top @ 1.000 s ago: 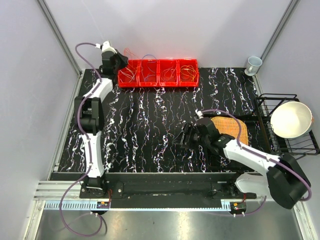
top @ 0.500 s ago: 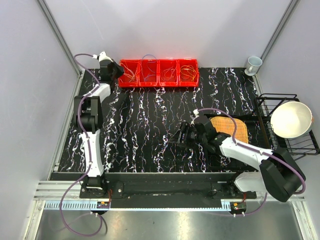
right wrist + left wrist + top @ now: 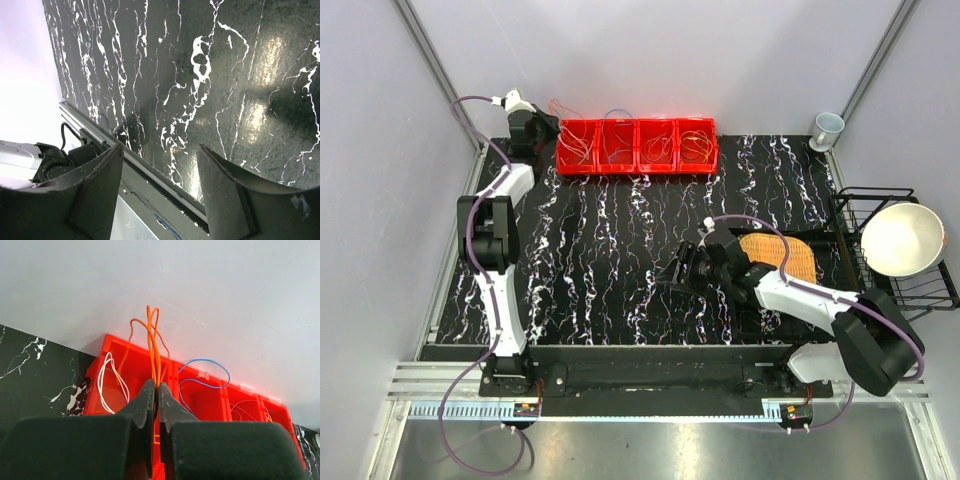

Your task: Untangle the cables

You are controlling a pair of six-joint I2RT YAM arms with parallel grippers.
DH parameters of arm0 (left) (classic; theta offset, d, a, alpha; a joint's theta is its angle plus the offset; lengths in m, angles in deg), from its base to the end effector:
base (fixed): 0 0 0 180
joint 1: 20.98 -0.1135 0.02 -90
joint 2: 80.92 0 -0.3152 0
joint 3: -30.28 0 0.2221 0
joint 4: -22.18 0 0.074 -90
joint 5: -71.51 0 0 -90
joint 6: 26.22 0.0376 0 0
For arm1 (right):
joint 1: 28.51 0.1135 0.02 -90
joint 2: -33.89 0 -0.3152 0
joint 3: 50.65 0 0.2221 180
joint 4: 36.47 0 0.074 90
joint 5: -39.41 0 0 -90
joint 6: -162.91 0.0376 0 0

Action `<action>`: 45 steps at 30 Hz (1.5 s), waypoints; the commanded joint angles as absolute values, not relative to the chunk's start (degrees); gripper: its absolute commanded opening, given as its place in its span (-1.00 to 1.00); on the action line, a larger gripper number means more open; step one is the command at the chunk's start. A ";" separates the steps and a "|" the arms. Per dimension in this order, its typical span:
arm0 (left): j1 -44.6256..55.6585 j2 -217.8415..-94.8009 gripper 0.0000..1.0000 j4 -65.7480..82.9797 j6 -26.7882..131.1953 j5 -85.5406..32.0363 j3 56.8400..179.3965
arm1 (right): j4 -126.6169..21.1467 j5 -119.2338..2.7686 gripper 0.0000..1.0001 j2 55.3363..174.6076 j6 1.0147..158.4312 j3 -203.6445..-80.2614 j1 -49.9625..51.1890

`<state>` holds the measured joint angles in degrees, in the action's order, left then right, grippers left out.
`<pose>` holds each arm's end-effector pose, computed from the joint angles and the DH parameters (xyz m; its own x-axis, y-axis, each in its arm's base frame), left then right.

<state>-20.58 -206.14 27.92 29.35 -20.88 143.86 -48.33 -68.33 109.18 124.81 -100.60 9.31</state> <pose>0.5303 -0.0053 0.3147 -0.1122 -0.5641 -0.8180 -0.0182 0.8242 -0.5659 0.1732 0.1490 0.2569 -0.9052 0.2462 -0.3465 -0.1028 0.6642 0.7405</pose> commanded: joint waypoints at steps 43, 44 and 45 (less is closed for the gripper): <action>-18.17 -203.10 0.89 24.26 32.58 -17.70 144.31 | -42.73 -70.02 0.28 113.79 124.42 -103.85 9.63; -18.08 -200.47 0.90 24.61 32.41 -17.26 141.60 | -44.65 -69.67 0.29 113.26 123.37 -104.11 9.63; -17.91 -198.97 0.90 24.70 32.41 -17.09 140.27 | -45.97 -69.32 0.29 112.39 122.66 -105.16 9.54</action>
<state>-18.39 -209.40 18.85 33.06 -17.17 144.67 -42.64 -70.97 116.63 125.40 -102.20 9.31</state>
